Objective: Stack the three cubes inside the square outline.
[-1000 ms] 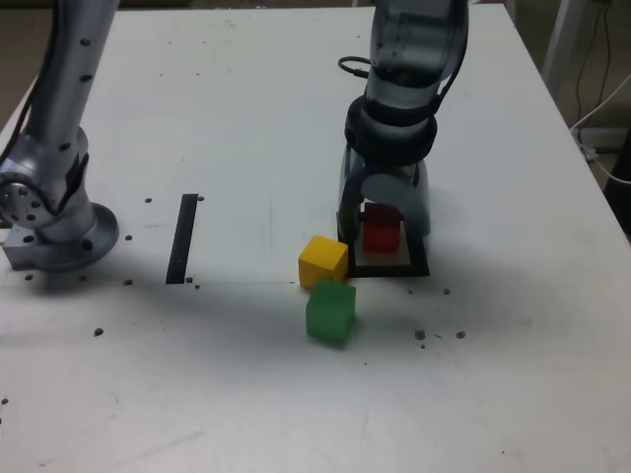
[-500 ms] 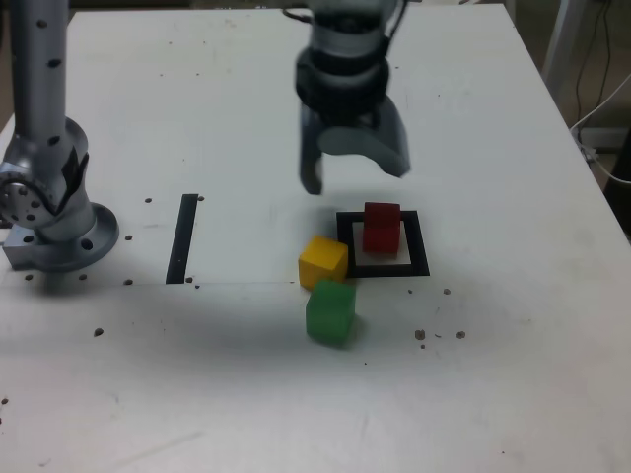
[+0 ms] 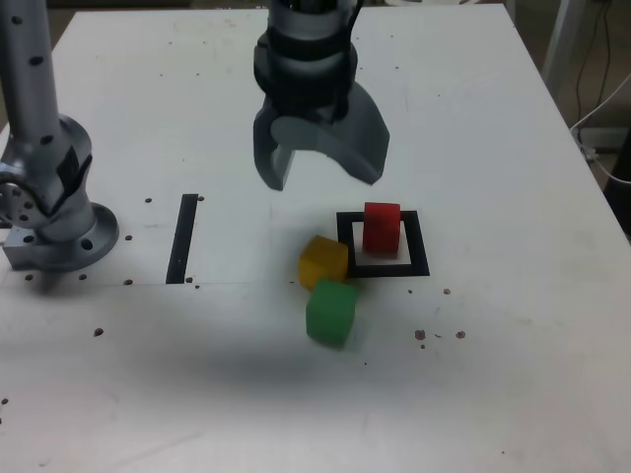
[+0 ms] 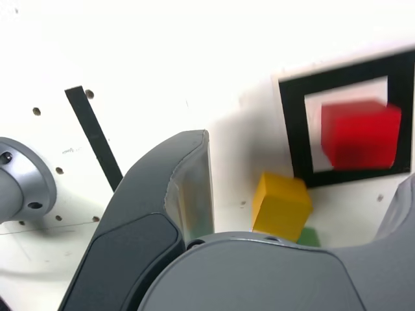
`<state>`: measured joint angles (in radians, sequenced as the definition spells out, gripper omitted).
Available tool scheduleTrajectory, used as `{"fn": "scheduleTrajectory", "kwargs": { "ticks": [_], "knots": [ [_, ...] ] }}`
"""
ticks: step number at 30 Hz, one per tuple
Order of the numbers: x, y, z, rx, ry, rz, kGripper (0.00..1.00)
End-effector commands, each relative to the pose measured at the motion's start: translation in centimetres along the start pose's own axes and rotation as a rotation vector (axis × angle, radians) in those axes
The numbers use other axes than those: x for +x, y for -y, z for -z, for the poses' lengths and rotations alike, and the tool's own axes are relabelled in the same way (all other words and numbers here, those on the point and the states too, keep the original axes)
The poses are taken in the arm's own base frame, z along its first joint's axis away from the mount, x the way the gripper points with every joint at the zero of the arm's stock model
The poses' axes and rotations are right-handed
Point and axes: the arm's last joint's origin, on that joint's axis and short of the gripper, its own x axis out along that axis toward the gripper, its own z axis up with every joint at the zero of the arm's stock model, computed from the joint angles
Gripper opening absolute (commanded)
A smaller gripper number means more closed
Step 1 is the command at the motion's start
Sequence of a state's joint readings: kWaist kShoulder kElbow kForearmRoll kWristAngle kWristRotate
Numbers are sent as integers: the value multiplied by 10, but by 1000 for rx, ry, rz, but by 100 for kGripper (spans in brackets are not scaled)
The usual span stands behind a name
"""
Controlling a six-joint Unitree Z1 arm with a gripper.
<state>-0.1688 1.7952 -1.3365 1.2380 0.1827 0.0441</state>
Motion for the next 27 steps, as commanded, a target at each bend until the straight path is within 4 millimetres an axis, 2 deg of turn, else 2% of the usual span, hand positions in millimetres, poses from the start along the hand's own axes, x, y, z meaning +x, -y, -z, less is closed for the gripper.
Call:
{"fn": "scheduleTrajectory", "kwargs": {
  "ticks": [1, 10, 19, 27],
  "knots": [
    [-1, 6, 2, 22, 5, 2, 97],
    [10, 29, -1, 80, 7, 25, 95],
    [27, 39, -7, 102, -17, 48, 92],
    [40, 46, -20, 114, -33, 53, 90]
  ]
}}
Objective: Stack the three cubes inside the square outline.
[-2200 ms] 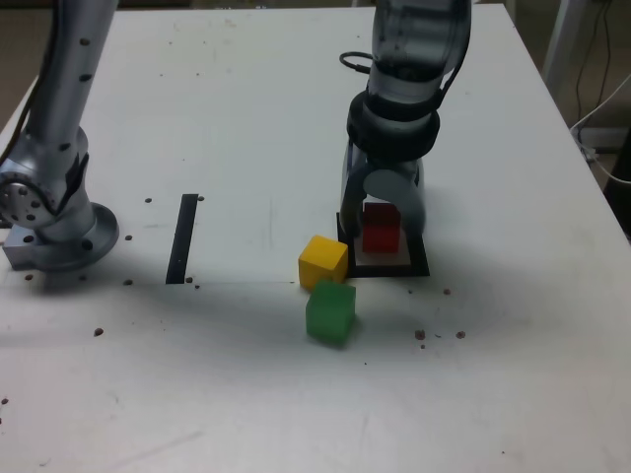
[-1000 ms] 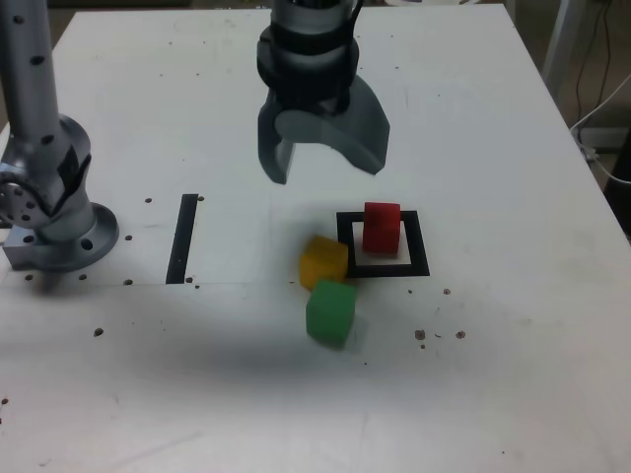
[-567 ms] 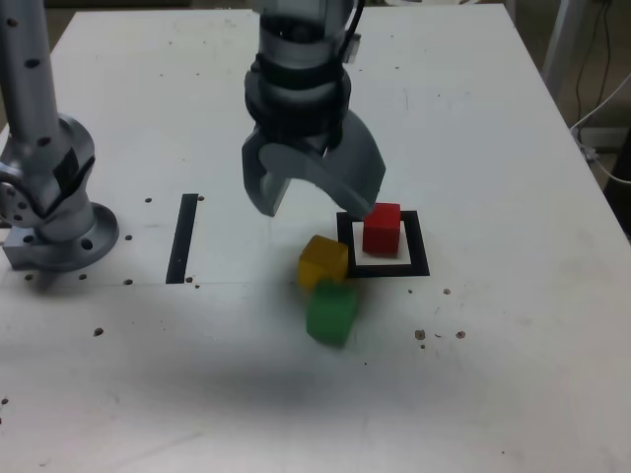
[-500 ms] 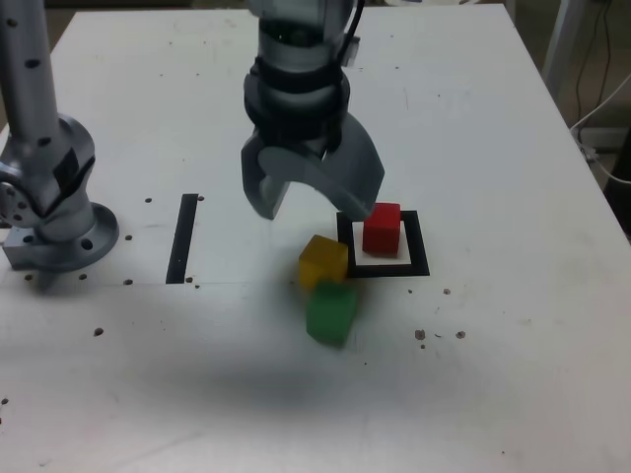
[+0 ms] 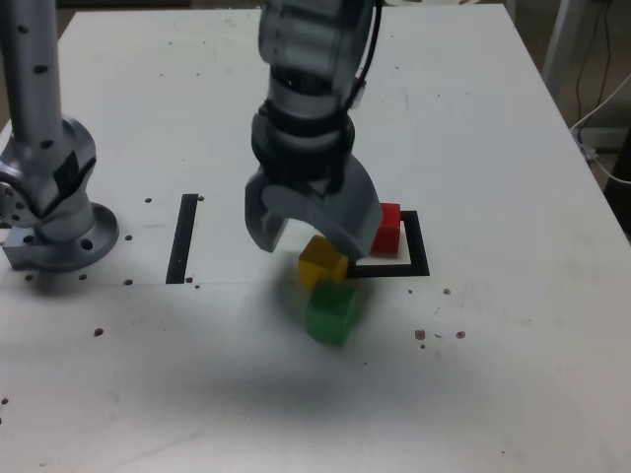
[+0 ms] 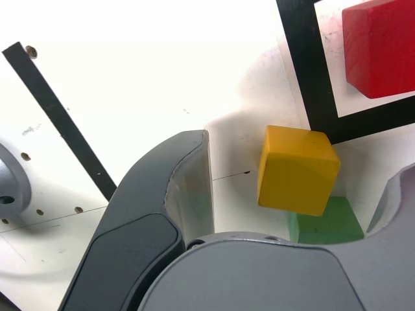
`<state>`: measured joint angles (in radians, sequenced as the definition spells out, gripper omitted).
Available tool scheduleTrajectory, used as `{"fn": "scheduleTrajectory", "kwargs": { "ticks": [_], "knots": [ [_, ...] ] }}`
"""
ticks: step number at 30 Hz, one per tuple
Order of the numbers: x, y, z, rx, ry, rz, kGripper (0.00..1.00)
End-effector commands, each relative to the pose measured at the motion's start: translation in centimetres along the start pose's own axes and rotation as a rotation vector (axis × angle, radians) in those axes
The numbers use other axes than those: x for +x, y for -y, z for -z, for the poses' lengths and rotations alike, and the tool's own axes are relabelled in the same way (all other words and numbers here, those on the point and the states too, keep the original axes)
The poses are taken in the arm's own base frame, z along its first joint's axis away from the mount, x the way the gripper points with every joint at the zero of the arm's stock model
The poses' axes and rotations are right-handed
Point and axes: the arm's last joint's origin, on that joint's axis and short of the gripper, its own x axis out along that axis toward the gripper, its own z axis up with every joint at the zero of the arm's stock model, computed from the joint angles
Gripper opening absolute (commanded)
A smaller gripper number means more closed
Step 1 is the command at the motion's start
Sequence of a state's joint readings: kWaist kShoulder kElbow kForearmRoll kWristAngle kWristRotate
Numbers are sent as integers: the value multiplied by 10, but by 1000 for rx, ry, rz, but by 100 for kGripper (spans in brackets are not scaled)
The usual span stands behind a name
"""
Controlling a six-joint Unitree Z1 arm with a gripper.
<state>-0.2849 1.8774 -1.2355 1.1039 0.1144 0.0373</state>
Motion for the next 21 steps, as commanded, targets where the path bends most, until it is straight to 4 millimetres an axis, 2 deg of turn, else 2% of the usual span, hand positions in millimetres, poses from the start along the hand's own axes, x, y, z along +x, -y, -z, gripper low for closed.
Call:
{"fn": "scheduleTrajectory", "kwargs": {
  "ticks": [1, 8, 12, 16, 18, 21],
  "knots": [
    [4, 1, -6, 2, -7, 2, 90],
    [16, 3, -17, 10, -26, 14, 87],
    [21, 4, -21, 12, -30, 17, 80],
    [23, 4, -24, 9, -20, 14, 64],
    [24, 3, -25, 7, -11, 10, 50],
    [24, 3, -25, 6, -2, 6, 34]
  ]
}}
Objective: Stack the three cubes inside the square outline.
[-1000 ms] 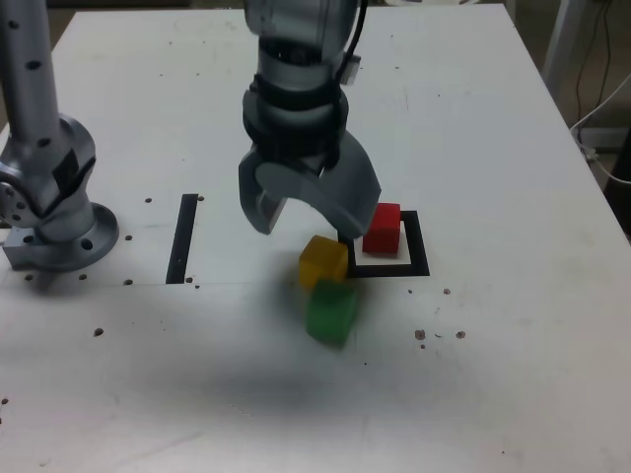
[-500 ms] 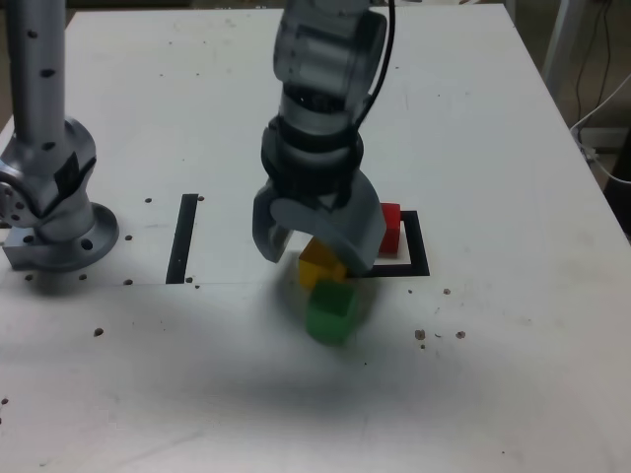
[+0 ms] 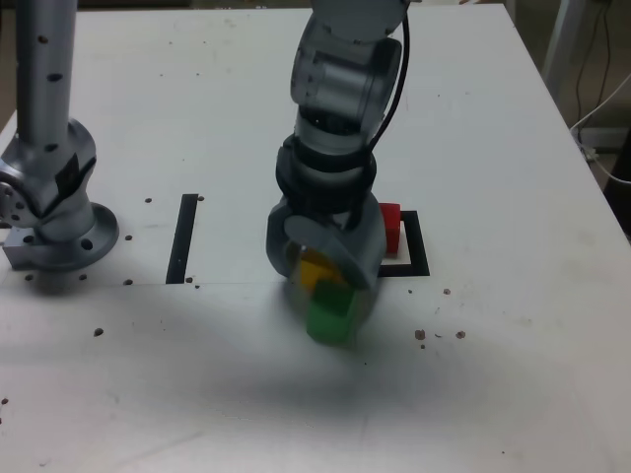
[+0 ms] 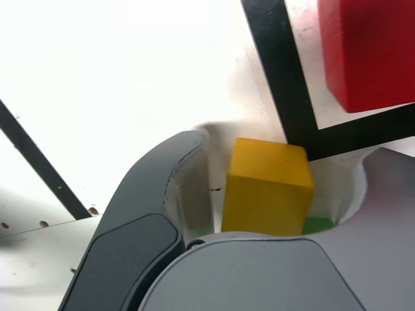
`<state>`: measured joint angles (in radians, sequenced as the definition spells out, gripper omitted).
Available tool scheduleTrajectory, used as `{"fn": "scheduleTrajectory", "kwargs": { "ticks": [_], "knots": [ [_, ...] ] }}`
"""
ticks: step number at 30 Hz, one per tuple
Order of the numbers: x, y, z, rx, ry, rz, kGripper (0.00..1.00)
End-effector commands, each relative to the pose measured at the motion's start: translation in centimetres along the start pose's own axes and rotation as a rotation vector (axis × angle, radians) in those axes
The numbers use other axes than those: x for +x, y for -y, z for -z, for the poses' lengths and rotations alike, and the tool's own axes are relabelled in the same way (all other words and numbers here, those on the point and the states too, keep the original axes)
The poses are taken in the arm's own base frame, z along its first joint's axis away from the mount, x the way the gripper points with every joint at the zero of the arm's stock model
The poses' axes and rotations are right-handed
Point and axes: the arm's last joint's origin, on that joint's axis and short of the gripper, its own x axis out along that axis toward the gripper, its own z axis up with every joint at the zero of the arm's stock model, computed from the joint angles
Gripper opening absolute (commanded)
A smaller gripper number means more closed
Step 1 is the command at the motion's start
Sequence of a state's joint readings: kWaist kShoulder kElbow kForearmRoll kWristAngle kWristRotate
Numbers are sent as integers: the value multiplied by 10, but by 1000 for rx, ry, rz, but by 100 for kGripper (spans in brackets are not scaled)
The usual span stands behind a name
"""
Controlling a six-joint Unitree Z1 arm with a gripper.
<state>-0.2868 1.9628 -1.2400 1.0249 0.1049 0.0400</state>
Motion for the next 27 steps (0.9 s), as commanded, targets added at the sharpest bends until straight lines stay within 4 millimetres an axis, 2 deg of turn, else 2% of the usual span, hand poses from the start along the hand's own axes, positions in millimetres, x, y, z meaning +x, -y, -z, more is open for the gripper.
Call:
{"fn": "scheduleTrajectory", "kwargs": {
  "ticks": [1, 3, 20, 27],
  "knots": [
    [1, 0, -1, 1, 1, -4, 31],
    [1, 0, 0, 2, 1, -4, 28],
    [0, 1, 4, 3, 0, 1, 28],
    [-15, -2, 21, -27, -15, -15, 28]
  ]
}}
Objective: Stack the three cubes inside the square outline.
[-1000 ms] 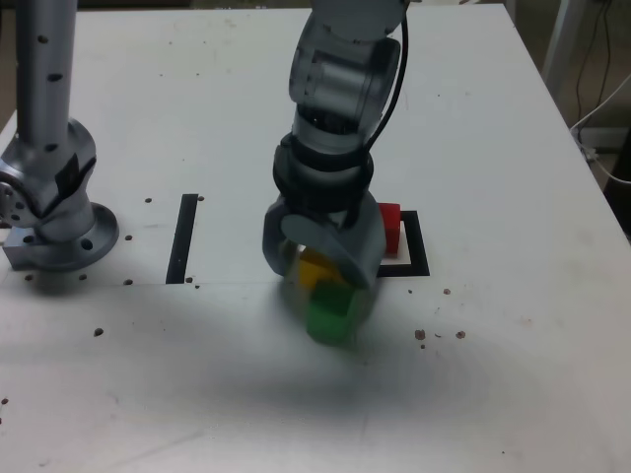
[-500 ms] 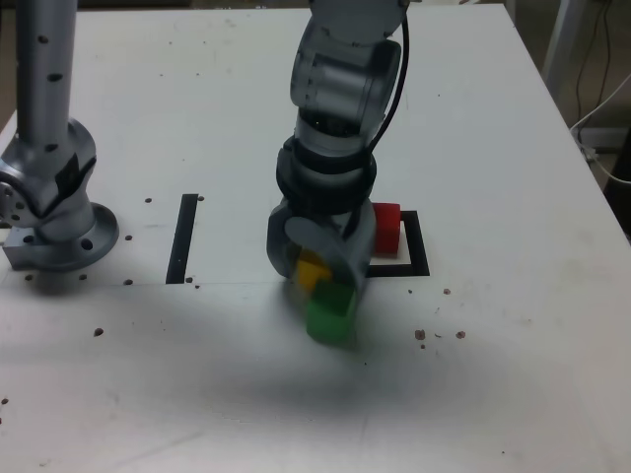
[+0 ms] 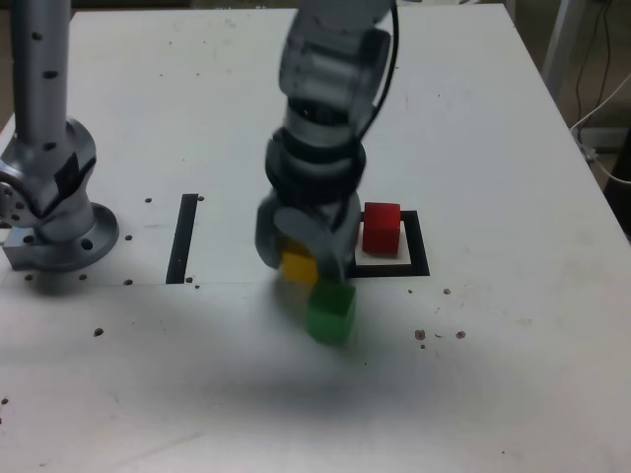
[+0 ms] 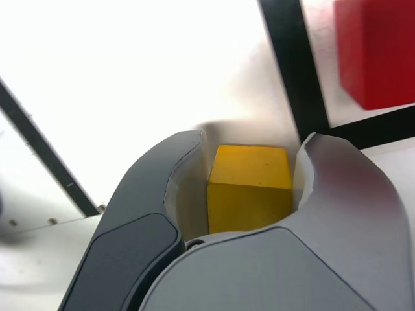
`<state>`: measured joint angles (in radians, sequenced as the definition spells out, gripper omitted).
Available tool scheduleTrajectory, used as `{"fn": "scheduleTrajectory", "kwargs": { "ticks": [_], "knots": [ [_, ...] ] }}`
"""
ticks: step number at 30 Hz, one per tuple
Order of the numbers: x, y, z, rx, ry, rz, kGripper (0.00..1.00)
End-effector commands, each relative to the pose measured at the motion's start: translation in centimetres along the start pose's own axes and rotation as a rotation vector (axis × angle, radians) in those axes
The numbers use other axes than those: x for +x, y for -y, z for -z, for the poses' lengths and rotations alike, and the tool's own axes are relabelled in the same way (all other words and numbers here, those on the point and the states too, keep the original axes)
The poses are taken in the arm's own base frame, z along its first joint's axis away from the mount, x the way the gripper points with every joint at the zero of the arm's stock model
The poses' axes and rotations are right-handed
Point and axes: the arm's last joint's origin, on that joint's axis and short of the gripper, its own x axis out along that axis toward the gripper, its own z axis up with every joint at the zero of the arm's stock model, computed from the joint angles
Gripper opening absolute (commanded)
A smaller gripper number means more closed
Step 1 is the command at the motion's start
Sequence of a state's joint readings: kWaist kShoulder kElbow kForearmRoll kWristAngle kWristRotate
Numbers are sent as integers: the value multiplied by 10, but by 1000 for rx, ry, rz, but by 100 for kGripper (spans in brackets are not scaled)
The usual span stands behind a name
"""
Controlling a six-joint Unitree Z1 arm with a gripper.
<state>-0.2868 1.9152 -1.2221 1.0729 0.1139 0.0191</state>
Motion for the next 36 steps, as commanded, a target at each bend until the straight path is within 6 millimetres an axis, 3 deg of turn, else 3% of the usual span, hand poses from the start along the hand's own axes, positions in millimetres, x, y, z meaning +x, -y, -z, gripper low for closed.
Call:
{"fn": "scheduleTrajectory", "kwargs": {
  "ticks": [1, 7, 15, 26, 36],
  "knots": [
    [-9, -3, 7, -19, 1, -11, 28],
    [-37, -24, 14, -97, 13, -21, 28],
    [-66, -61, 1, -159, 37, 7, 28],
    [-57, -86, -31, -216, 37, 88, 28],
    [-45, -93, -48, -231, 27, 115, 28]
  ]
}}
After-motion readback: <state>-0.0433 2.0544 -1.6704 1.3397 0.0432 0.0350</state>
